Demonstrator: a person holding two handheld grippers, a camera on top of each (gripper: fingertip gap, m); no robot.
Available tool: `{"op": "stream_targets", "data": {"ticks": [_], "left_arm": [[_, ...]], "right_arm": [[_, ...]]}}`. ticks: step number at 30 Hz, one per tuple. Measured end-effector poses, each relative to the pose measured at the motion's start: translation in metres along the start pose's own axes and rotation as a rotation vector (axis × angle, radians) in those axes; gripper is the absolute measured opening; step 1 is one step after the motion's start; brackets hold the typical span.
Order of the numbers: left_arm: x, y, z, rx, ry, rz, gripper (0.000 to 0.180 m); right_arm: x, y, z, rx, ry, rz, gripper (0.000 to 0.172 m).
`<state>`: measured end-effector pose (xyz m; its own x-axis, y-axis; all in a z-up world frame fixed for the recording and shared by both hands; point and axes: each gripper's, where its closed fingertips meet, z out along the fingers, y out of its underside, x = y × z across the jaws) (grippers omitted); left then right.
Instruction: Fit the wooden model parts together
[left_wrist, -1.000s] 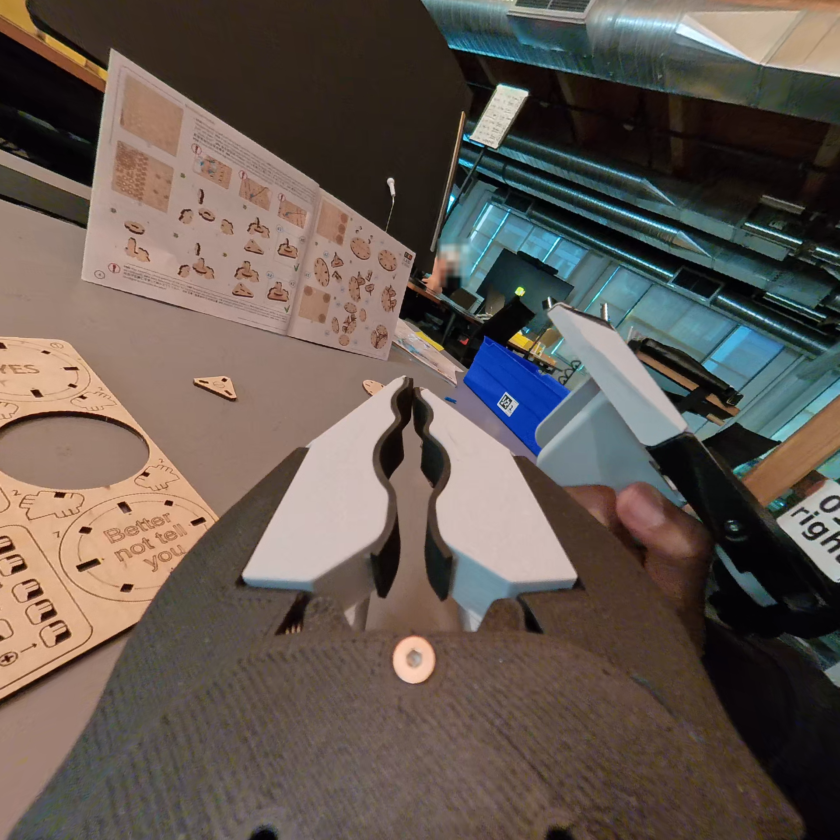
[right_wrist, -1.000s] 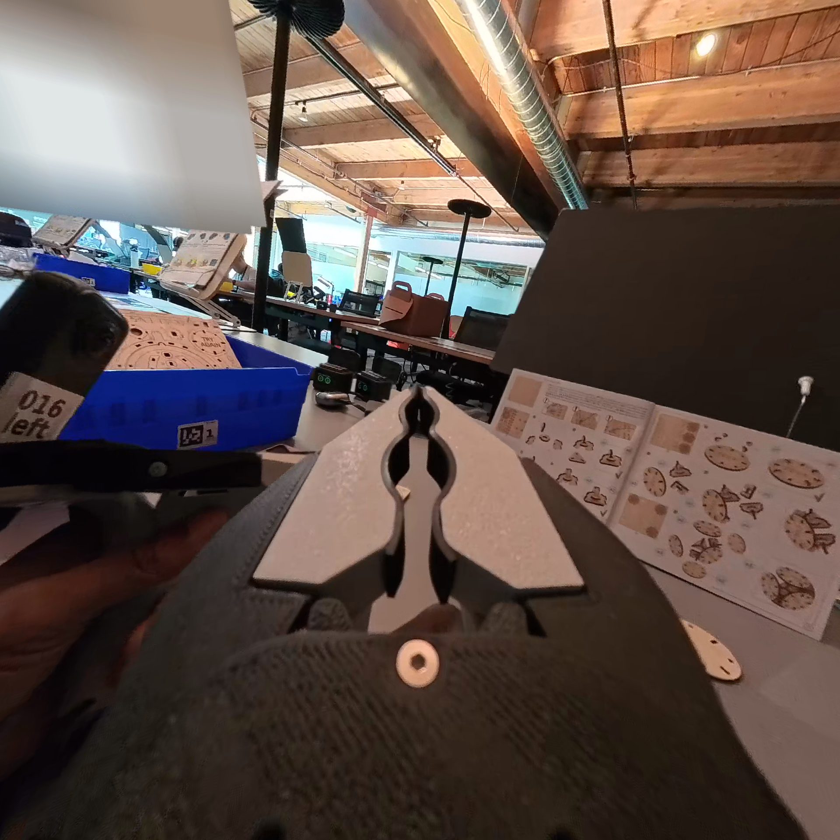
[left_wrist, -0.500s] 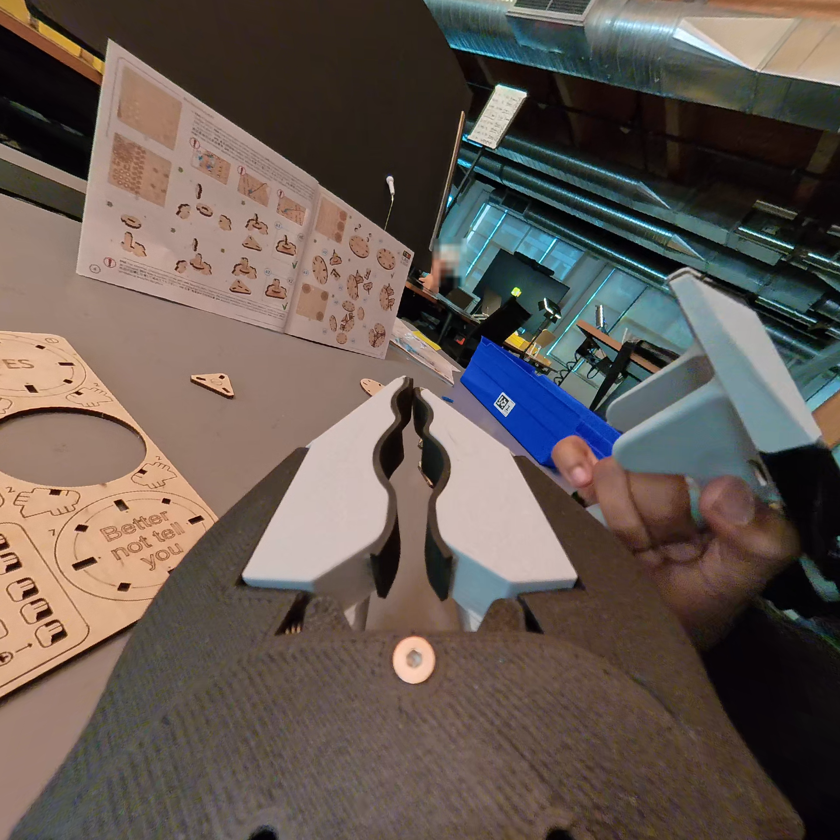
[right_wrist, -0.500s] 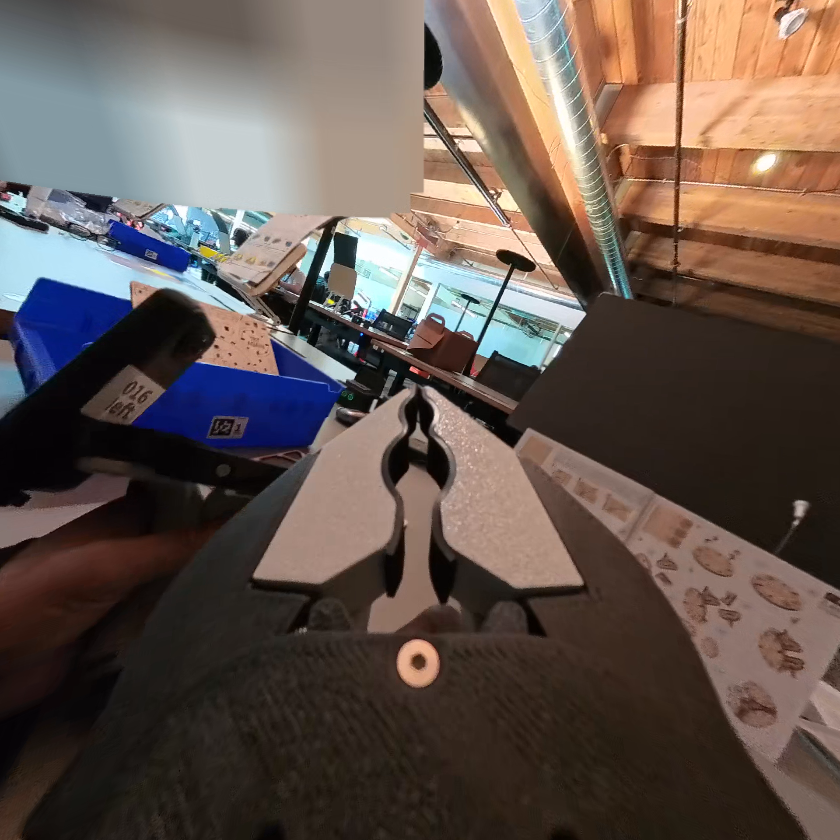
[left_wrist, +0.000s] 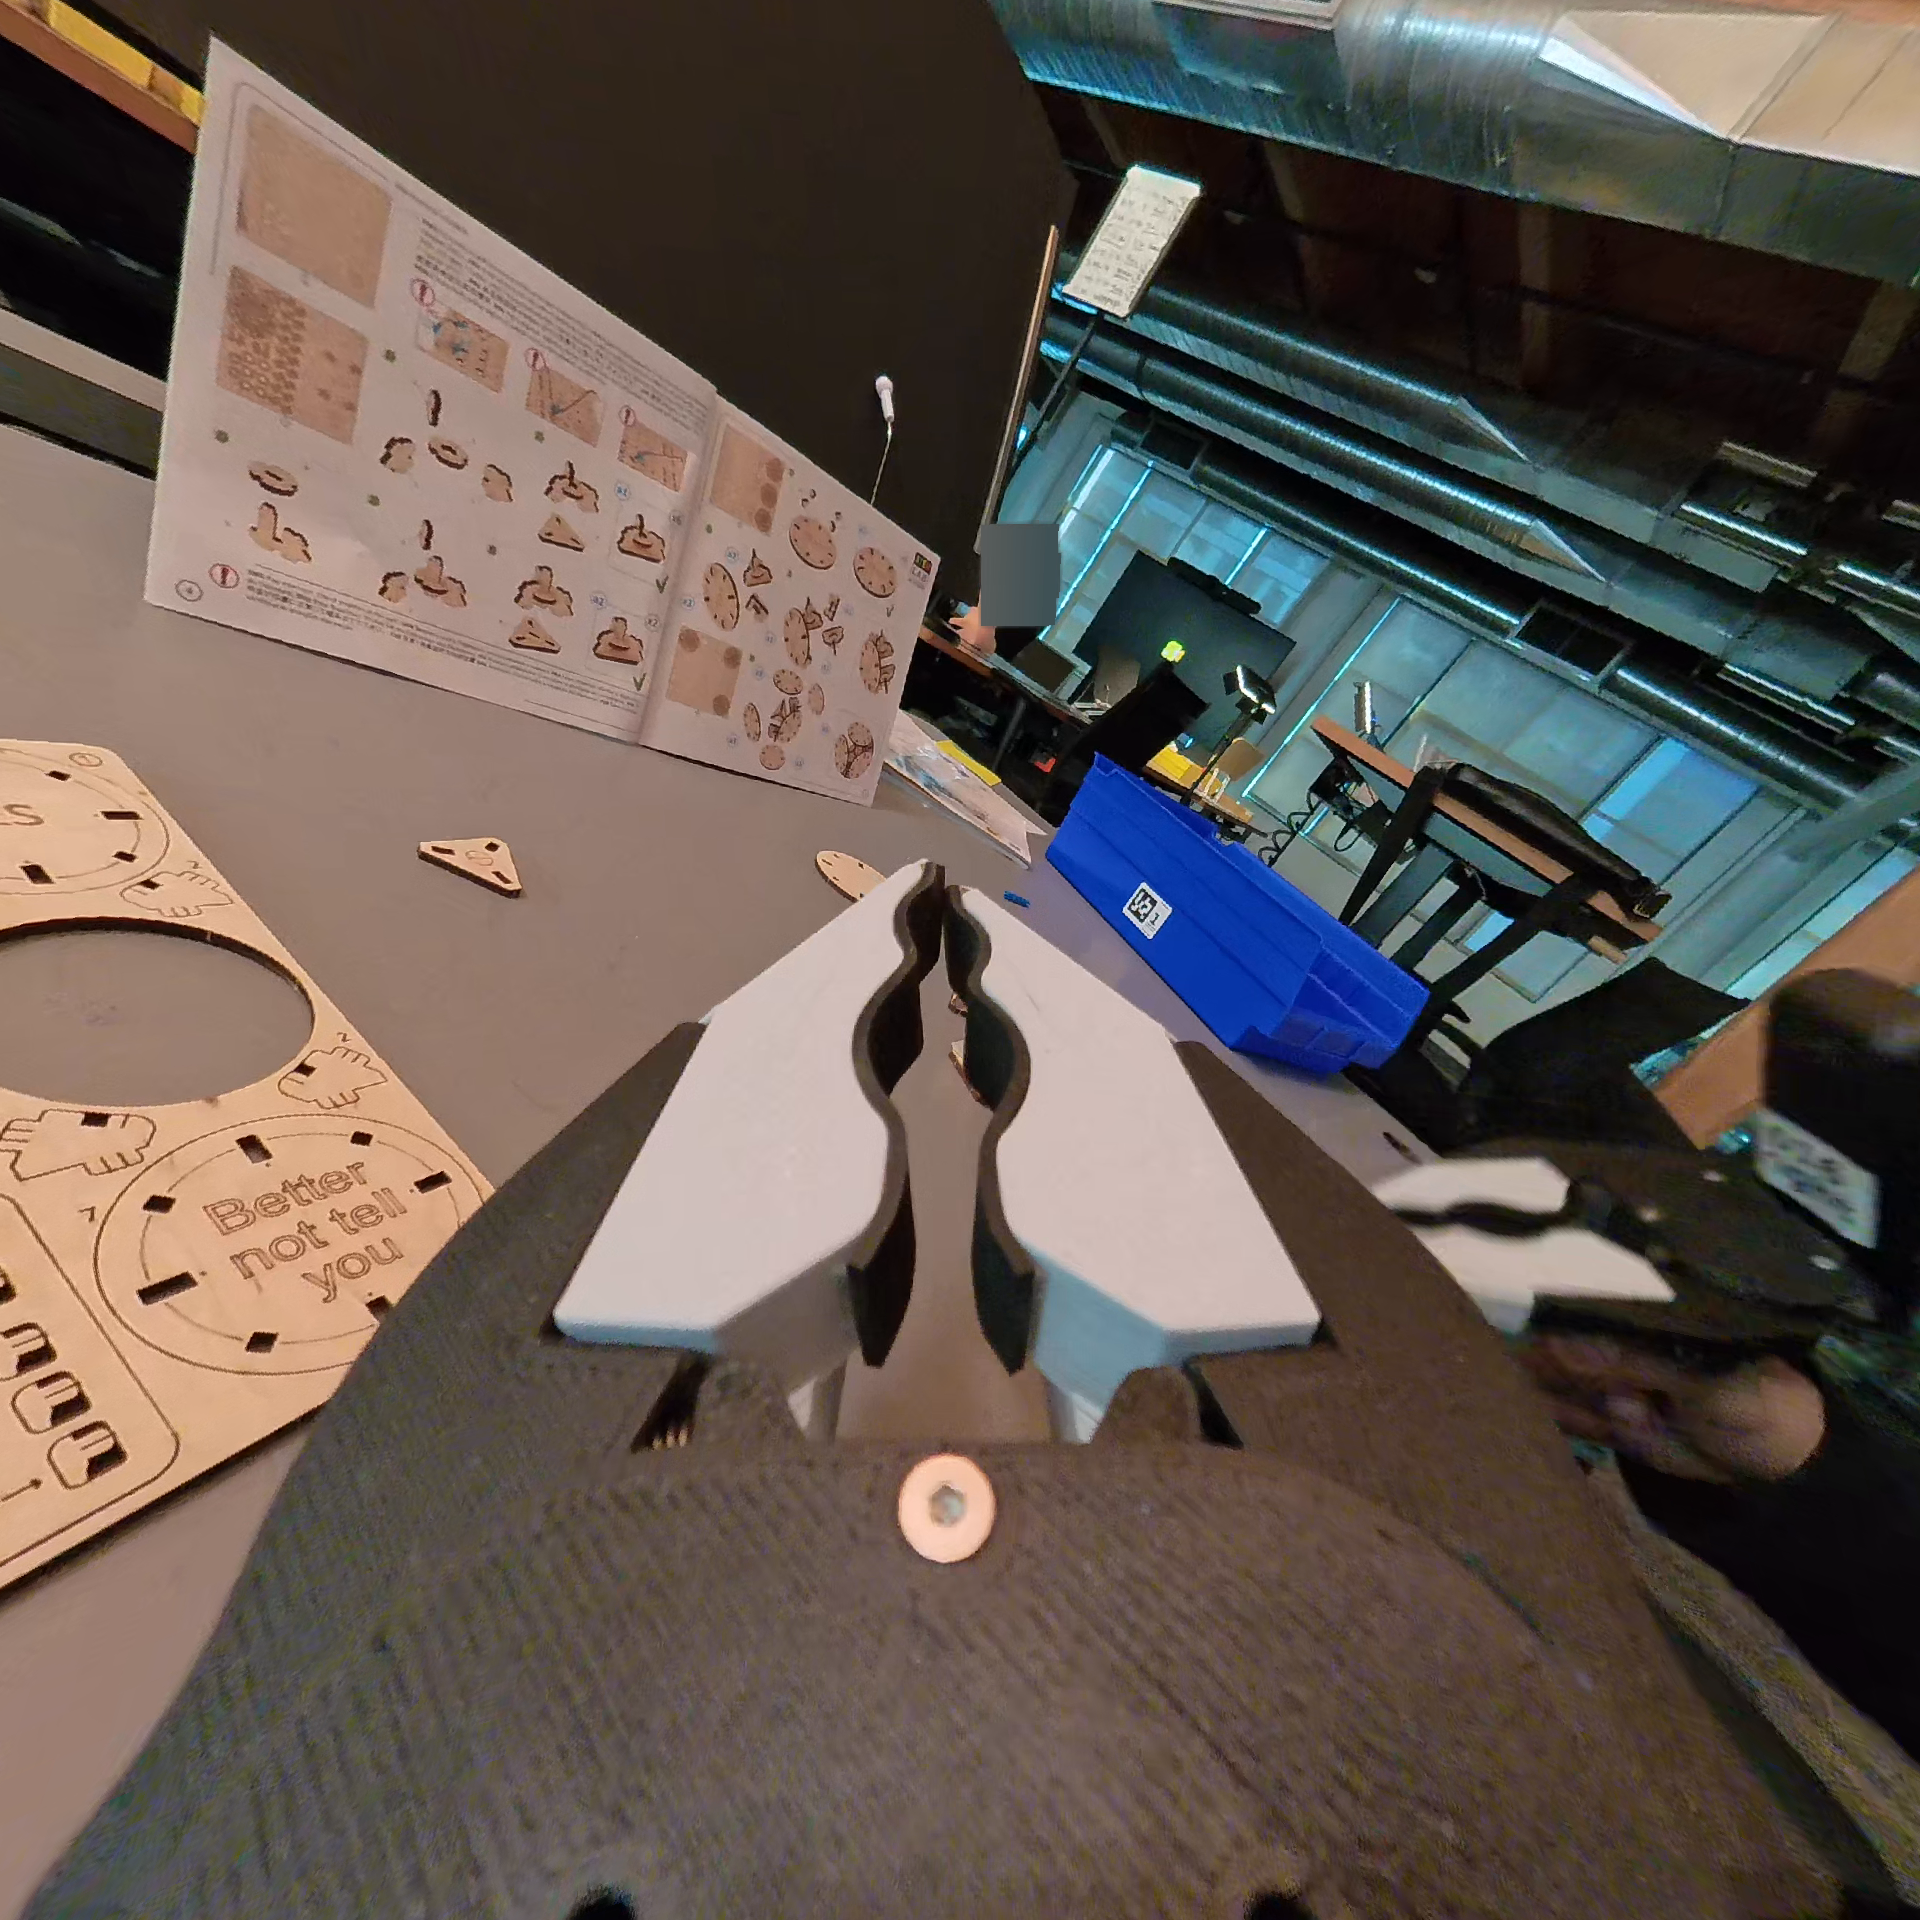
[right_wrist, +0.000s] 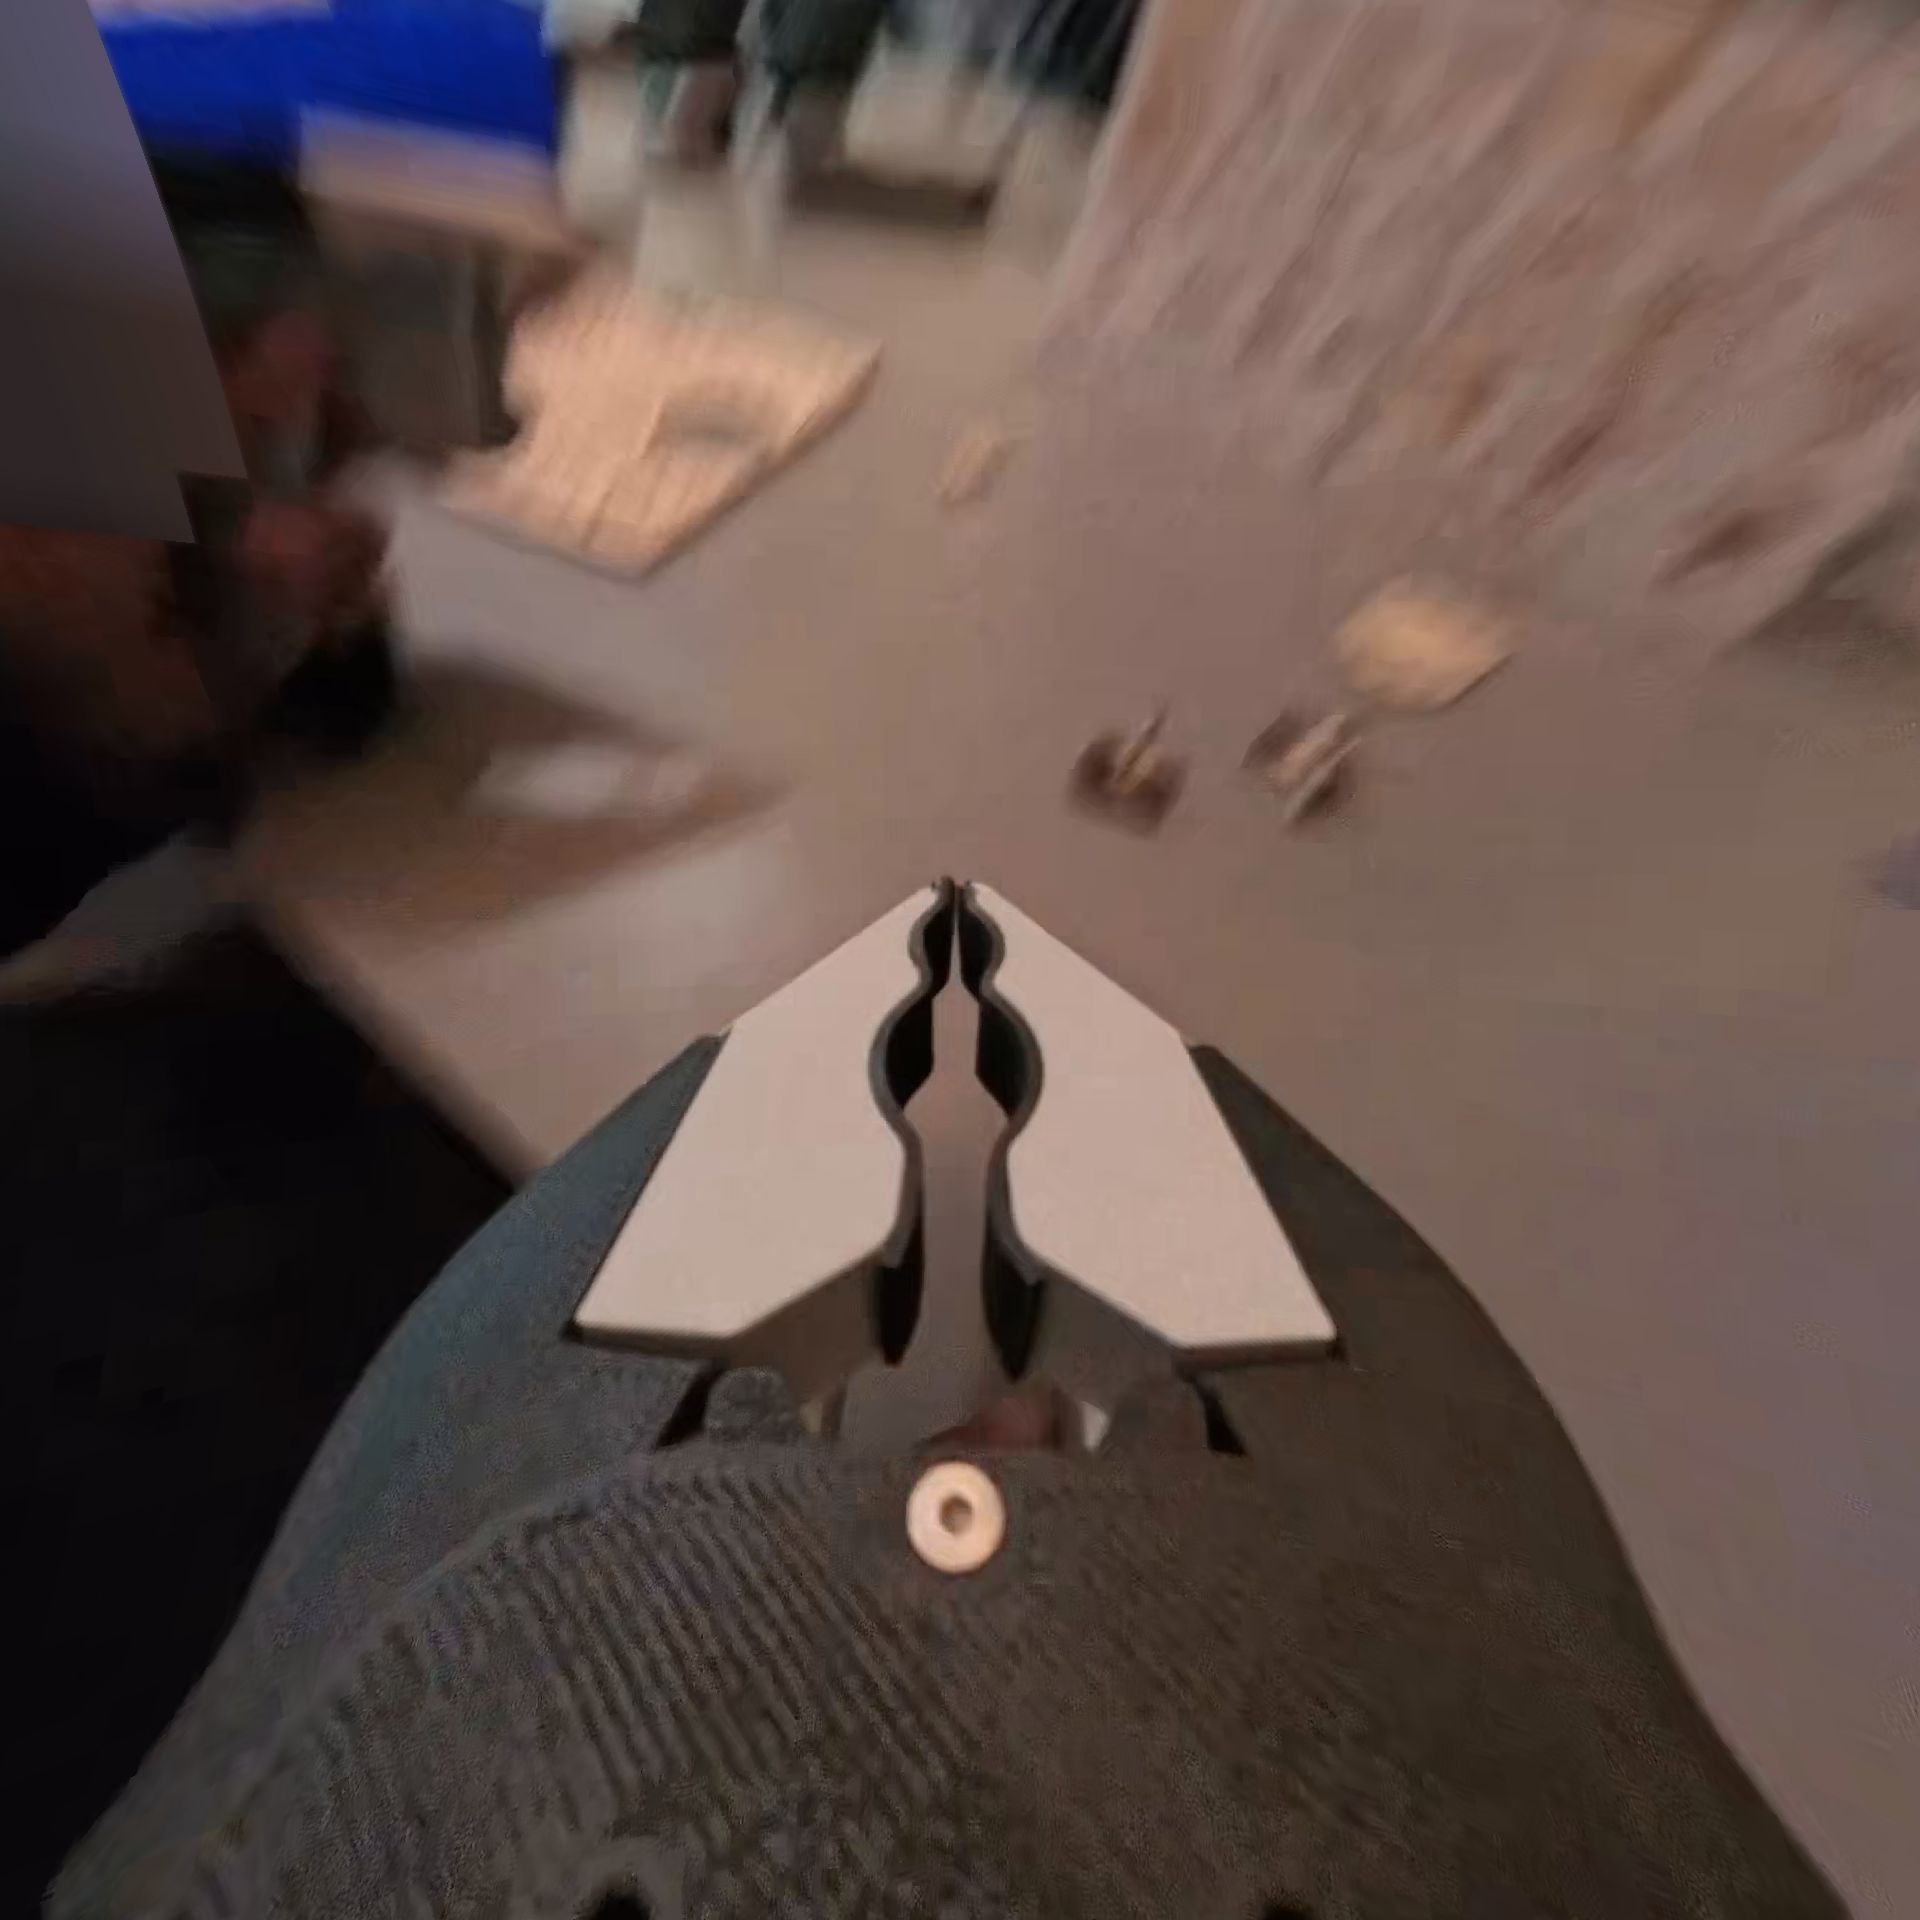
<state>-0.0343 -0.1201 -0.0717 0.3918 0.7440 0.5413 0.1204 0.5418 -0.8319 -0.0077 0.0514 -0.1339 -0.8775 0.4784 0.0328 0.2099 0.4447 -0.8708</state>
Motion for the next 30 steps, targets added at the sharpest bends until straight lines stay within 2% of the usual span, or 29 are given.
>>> {"op": "stream_targets", "data": {"ticks": [1,4,6,13,15,21,27,30], "left_arm": [[0.0,0.0,0.0,-0.002,-0.001,0.002,0.0],[0.0,0.002,0.002,-0.011,-0.008,0.018,0.0],[0.002,0.003,0.003,-0.017,-0.009,0.032,0.0],[0.002,0.004,0.004,-0.023,-0.015,0.05,0.0],[0.003,0.004,0.004,-0.023,-0.012,0.049,0.0],[0.004,0.004,0.003,-0.021,-0.007,0.05,0.0],[0.004,0.004,0.003,-0.017,-0.004,0.043,0.0],[0.003,0.003,0.003,-0.016,-0.003,0.039,0.0]], "right_arm": [[-0.008,0.019,0.0,-0.093,-0.089,0.028,0.003],[-0.009,0.029,-0.003,-0.101,-0.138,0.019,0.0],[-0.006,0.043,-0.003,-0.165,-0.159,-0.009,0.0],[0.042,0.048,-0.006,-0.191,0.04,-0.068,0.0],[0.044,0.045,-0.007,-0.175,0.048,-0.093,0.0],[0.053,-0.019,-0.02,0.136,0.119,-0.03,0.0],[0.067,-0.1,-0.048,0.62,0.168,0.101,0.0],[0.082,-0.118,-0.044,0.727,0.179,0.225,0.0]]}}
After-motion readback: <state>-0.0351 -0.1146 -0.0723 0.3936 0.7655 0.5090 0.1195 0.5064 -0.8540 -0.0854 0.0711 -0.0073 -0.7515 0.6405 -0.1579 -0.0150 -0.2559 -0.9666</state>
